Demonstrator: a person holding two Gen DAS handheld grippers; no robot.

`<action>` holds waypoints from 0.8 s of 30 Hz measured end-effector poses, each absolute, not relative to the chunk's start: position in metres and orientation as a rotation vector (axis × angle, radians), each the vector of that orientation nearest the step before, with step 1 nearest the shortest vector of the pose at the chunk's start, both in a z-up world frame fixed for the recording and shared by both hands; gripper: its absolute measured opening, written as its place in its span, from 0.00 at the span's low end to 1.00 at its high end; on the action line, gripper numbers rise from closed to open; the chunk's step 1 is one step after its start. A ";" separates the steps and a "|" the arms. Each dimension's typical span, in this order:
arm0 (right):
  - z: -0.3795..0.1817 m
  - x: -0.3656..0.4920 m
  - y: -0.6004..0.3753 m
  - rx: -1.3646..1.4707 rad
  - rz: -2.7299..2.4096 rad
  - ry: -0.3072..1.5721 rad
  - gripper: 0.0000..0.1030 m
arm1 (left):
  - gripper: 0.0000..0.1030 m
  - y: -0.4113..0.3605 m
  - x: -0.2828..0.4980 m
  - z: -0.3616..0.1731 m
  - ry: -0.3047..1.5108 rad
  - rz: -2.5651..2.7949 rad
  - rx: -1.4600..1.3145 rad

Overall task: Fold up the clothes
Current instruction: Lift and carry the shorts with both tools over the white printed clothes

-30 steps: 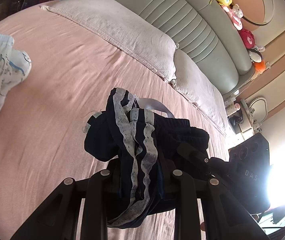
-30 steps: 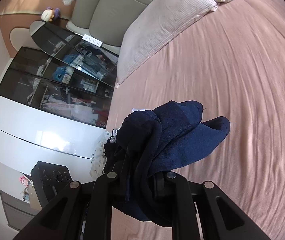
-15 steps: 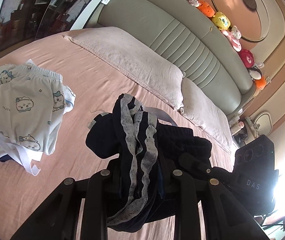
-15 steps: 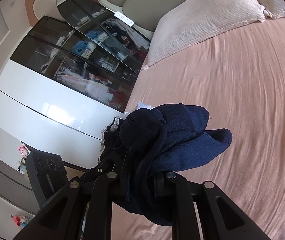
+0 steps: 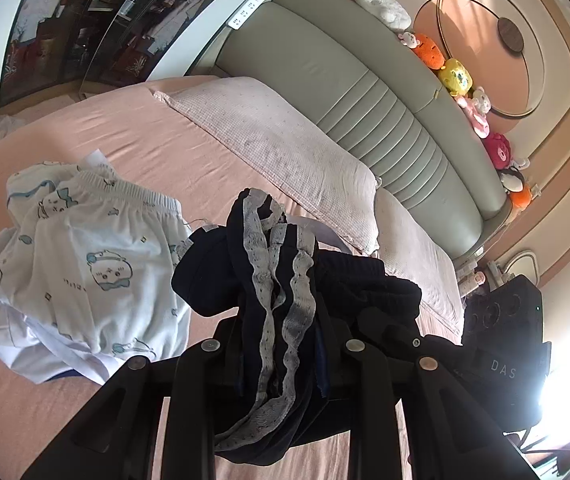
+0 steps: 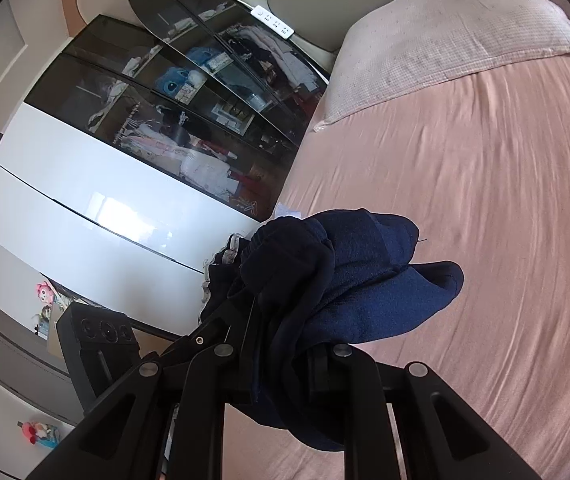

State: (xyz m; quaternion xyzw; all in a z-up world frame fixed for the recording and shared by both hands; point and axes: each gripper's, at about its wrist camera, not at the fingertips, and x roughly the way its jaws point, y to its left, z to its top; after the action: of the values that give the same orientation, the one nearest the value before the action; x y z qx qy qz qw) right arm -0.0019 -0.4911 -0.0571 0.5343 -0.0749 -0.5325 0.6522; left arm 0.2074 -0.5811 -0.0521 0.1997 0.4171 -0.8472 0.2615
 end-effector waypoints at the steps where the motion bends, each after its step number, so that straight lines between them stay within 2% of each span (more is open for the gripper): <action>1: -0.056 0.002 -0.498 1.208 -1.208 -0.163 0.14 | 0.21 -0.587 0.211 -0.052 1.129 -2.290 0.535; 14: -0.055 0.056 -0.587 1.171 -1.143 -0.111 0.14 | 0.21 -0.659 0.270 -0.049 1.125 -2.230 0.467; 24: -0.087 0.065 -0.630 1.190 -1.198 0.001 0.14 | 0.22 -0.694 0.283 -0.086 1.098 -2.174 0.538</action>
State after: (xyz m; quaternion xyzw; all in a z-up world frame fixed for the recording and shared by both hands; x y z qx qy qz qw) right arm 0.0653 -0.6305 -0.0871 0.5270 0.0006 -0.5302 0.6642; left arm 0.2827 -0.6935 -0.0860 0.2047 0.4172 -0.8264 0.3181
